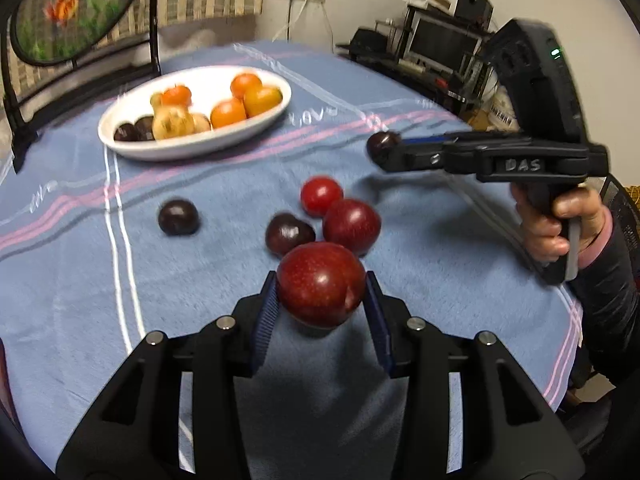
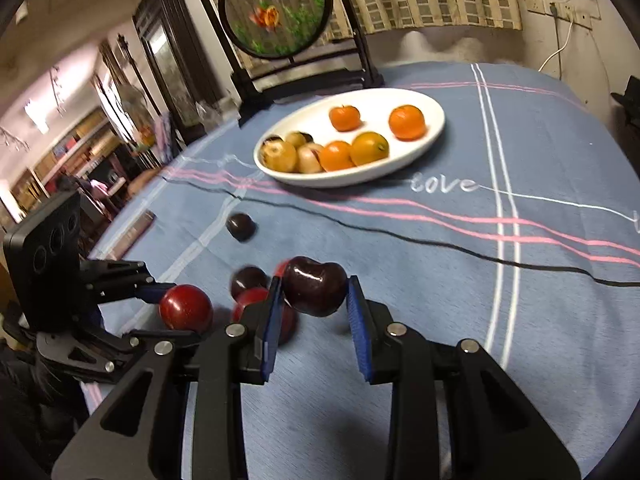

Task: Organize fruits
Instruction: 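Drop the red plum on the plate with the left tool while the right tool drops the dark plum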

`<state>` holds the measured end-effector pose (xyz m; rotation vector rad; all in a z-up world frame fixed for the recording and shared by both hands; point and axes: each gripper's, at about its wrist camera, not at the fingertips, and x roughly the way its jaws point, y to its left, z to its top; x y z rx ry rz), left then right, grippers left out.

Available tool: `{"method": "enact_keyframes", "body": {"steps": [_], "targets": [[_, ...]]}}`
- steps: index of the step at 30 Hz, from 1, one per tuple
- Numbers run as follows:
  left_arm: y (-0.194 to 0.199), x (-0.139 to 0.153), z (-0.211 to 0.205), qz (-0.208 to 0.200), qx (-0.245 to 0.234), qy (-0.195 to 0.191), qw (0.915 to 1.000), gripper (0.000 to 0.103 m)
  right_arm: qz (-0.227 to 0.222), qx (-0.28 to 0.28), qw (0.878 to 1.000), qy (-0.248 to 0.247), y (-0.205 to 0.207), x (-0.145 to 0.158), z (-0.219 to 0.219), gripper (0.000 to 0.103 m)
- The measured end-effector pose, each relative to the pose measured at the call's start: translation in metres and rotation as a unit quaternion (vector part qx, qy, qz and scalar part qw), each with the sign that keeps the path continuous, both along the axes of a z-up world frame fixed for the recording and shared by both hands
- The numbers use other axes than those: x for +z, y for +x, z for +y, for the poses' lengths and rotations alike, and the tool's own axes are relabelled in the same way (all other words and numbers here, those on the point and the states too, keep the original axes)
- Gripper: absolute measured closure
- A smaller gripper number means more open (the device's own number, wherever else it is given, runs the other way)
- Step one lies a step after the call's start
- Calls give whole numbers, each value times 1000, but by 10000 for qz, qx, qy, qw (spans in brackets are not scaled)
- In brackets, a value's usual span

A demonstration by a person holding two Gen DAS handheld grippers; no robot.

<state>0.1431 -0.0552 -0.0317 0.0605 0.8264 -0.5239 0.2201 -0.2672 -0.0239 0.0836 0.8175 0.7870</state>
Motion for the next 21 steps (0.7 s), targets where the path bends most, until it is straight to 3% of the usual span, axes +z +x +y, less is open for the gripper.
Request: {"method": "enact_keyframes", "body": {"steps": [4, 9, 13, 21], "targets": [[16, 21, 10, -135, 160, -282, 9994, 60, -125, -262, 9985, 461, 14, 15, 9, 71], [61, 45, 24, -317, 801, -443, 9953, 60, -585, -836, 9936, 476, 42, 32, 26, 71], [112, 56, 42, -374, 1456, -531, 9872, 60, -625, -1075, 9914, 417, 71, 33, 41, 71], [184, 52, 58, -392, 2265, -271, 9728, 60, -479, -1158, 9919, 212, 121, 19, 61, 71]]}}
